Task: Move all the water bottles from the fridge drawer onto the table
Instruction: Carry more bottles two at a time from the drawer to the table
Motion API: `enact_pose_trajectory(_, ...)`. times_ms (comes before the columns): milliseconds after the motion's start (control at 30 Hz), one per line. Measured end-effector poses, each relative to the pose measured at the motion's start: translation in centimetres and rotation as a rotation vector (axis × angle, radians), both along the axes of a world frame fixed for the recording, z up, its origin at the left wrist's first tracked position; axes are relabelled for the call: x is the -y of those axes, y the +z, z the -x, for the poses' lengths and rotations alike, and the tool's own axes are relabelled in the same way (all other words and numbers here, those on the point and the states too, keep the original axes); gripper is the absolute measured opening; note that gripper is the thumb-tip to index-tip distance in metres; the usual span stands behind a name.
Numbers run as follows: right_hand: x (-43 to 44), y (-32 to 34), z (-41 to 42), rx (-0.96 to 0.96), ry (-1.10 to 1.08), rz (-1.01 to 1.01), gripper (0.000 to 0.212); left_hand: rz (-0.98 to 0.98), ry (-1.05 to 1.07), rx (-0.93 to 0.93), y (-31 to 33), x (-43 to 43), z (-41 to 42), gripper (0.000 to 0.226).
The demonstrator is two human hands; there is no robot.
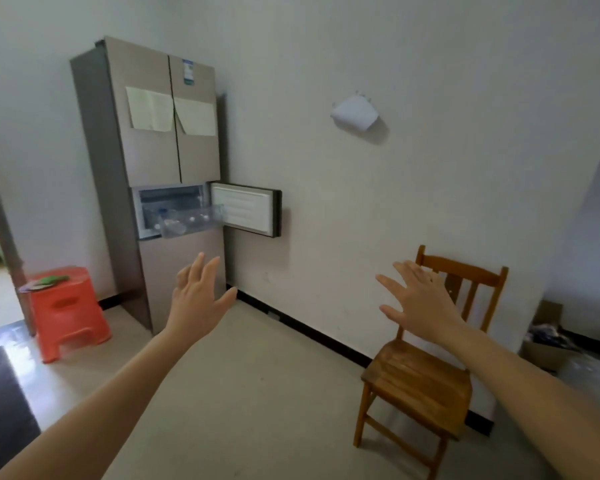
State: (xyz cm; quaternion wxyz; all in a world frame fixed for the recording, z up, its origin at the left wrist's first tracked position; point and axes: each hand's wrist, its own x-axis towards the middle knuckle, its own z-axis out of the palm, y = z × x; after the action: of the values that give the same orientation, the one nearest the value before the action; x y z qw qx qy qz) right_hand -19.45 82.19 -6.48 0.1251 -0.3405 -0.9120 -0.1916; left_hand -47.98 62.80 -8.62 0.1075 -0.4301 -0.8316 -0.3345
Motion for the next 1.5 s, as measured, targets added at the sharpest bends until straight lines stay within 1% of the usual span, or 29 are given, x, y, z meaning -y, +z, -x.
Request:
enact_pose_trajectory(67, -3.7, 1.1, 3.0, -0.004, 0.046, -0.097, 0.061, 0.0, 0.011, -0.005, 0.6, -3.0, 2.9, 0.065)
enact_pose_trajectory(133, -6.9, 1.8, 5.6, -0.022, 0.028, -0.141, 0.061, 0.001, 0.022, -0.012, 1.0, -5.9, 5.7, 0.065)
enact_pose_trajectory(200, -9.3, 1.9, 7.9, -0.048, 0.046, -0.134, 0.06, 0.009, 0.023, -0.022, 1.3, -8.1, 7.7, 0.065)
enact_pose_trajectory(267, -12.3, 1.1, 10.0, -0.08, 0.079, -0.081, 0.057, 0.03, 0.026, -0.015, 1.1, -10.9, 9.8, 0.065)
enact_pose_trajectory(500, -22.9, -0.1, 15.1, -0.095, 0.141, -0.045, 0.057, 0.055, 0.077, -0.045, 0.9, -19.6, 15.0, 0.064)
enact_pose_trajectory(600, -28.8, 0.1, 18.4, -0.129, 0.212, -0.067, 0.057, 0.026, 0.137, -0.059, 0.8, -23.6, 17.0, 0.064)
enact_pose_trajectory(700, -33.7, 0.8, 22.2, -0.098, 0.319, -0.118, 0.059, 0.033, 0.218, -0.052, 1.3, -26.7, 18.8, 0.065)
enact_pose_trajectory(767, -36.4, 1.5, 25.1, -0.078, 0.363, -0.161, 0.06, 0.026, 0.263, -0.079, 2.0, -28.4, 19.9, 0.065)
enact_pose_trajectory(833, -38.8, 1.9, 28.3, -0.1, 0.422, -0.173, 0.06, 0.0, 0.312, -0.095, 2.2, -30.0, 21.0, 0.064)
enact_pose_trajectory(900, -40.3, 1.2, 31.5, -0.121, 0.488, -0.094, 0.059, 0.006, 0.337, -0.099, 1.7, -30.9, 22.0, 0.063)
enact_pose_trajectory(967, -41.7, 0.0, 34.9, -0.112, 0.56, -0.031, 0.058, 0.06, 0.392, -0.106, 0.6, -31.5, 23.6, 0.063)
enact_pose_trajectory(1067, -43.6, -1.5, 40.3, -0.07, 0.643, -0.019, 0.06, 0.084, 0.466, -0.078, -0.6, -32.1, 27.2, 0.063)
enact_pose_trajectory(1167, -44.9, -2.5, 46.1, -0.091, 0.676, 0.049, 0.058, 0.081, 0.518, -0.048, -1.8, -32.8, 31.8, 0.063)
enact_pose_trajectory(1300, -46.8, -2.6, 53.0, -0.008, 0.692, -0.022, 0.062, 0.081, 0.572, -0.005, -2.1, -34.5, 37.9, 0.061)
enact_pose_trajectory(1367, -48.7, -1.8, 56.8, 0.043, 0.683, -0.087, 0.064, 0.059, 0.565, -0.02, -1.7, -36.2, 41.9, 0.061)
enact_pose_trajectory(1433, -50.5, -1.1, 59.7, 0.025, 0.656, -0.112, 0.064, 0.047, 0.561, -0.028, -1.1, -38.1, 45.1, 0.061)
enact_pose_trajectory(1500, -52.6, -1.3, 62.5, 0.001, 0.643, -0.097, 0.064, 0.062, 0.558, -0.014, -1.2, -40.2, 48.1, 0.062)
